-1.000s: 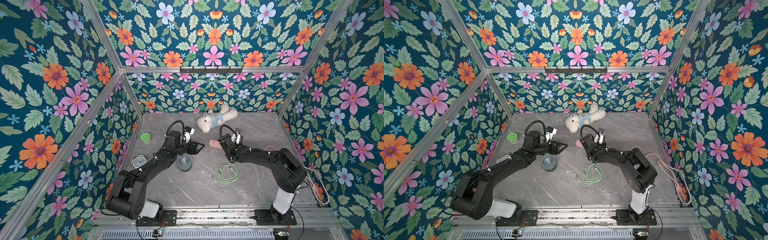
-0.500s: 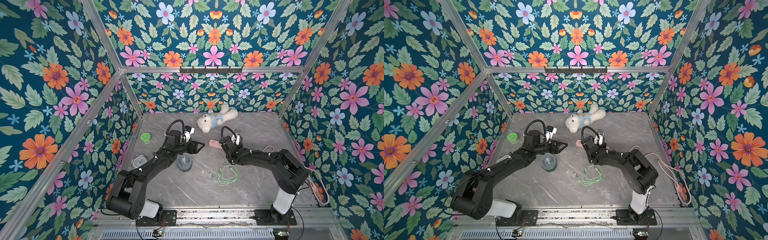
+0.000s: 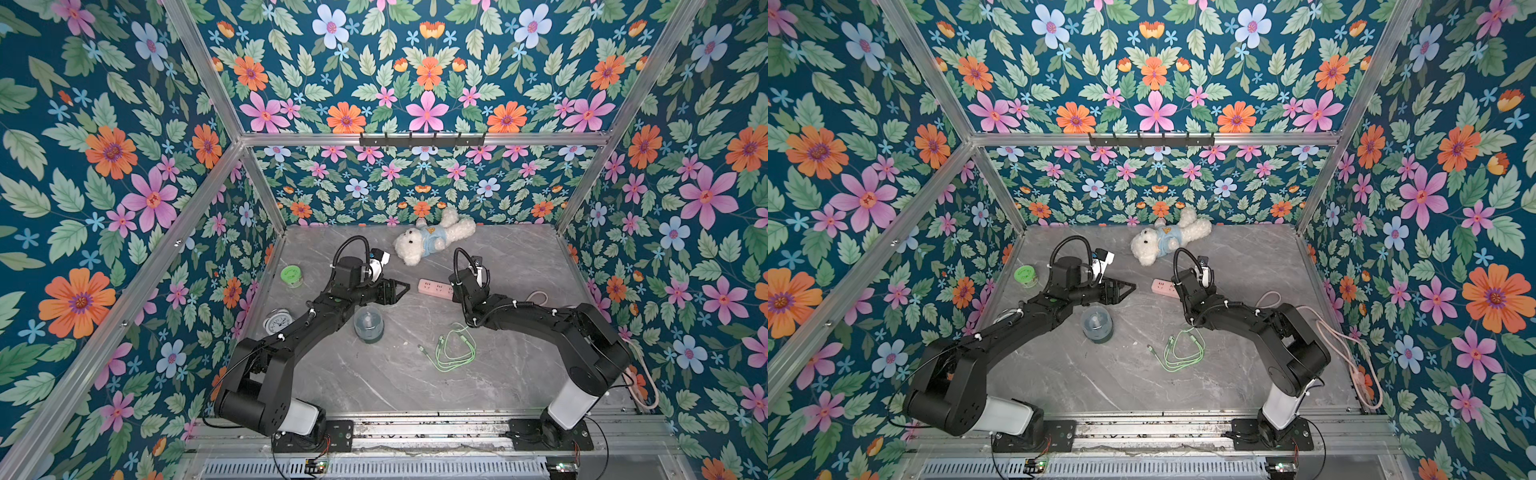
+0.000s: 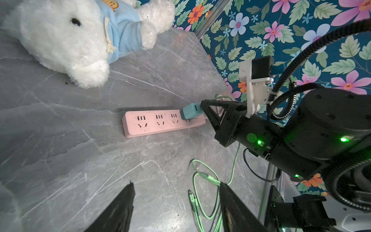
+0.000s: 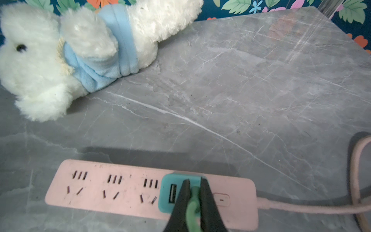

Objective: Charge the cordless meat grinders
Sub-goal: Insert the charging cable into the plug.

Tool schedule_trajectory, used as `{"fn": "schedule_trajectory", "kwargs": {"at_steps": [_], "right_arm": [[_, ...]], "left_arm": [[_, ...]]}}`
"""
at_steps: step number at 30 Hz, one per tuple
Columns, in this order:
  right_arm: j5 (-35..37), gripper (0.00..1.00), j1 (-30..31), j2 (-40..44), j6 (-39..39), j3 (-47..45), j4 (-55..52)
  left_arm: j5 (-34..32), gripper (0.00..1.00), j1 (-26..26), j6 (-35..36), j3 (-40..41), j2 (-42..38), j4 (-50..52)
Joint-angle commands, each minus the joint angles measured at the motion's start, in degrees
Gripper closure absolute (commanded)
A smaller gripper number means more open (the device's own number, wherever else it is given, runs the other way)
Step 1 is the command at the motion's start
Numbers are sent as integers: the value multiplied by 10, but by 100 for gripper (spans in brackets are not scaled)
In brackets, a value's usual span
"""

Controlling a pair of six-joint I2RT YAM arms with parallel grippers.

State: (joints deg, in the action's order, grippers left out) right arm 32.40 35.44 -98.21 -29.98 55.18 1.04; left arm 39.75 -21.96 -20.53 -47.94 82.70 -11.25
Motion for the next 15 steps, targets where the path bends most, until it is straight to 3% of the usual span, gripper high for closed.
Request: {"fn": "schedule_trajectory", "kwargs": {"at_steps": [1, 4, 15], "right_arm": [[-105, 68, 4, 3, 15, 6, -145], [-94, 46, 4, 15, 19, 2, -139], [-115, 43, 0, 97, 39, 4, -160]], "left_arm": [[3, 30, 1, 8, -8, 0, 4], [2, 30, 1, 10, -10, -3, 8], [-5, 30, 1, 9, -15, -7, 13]]}}
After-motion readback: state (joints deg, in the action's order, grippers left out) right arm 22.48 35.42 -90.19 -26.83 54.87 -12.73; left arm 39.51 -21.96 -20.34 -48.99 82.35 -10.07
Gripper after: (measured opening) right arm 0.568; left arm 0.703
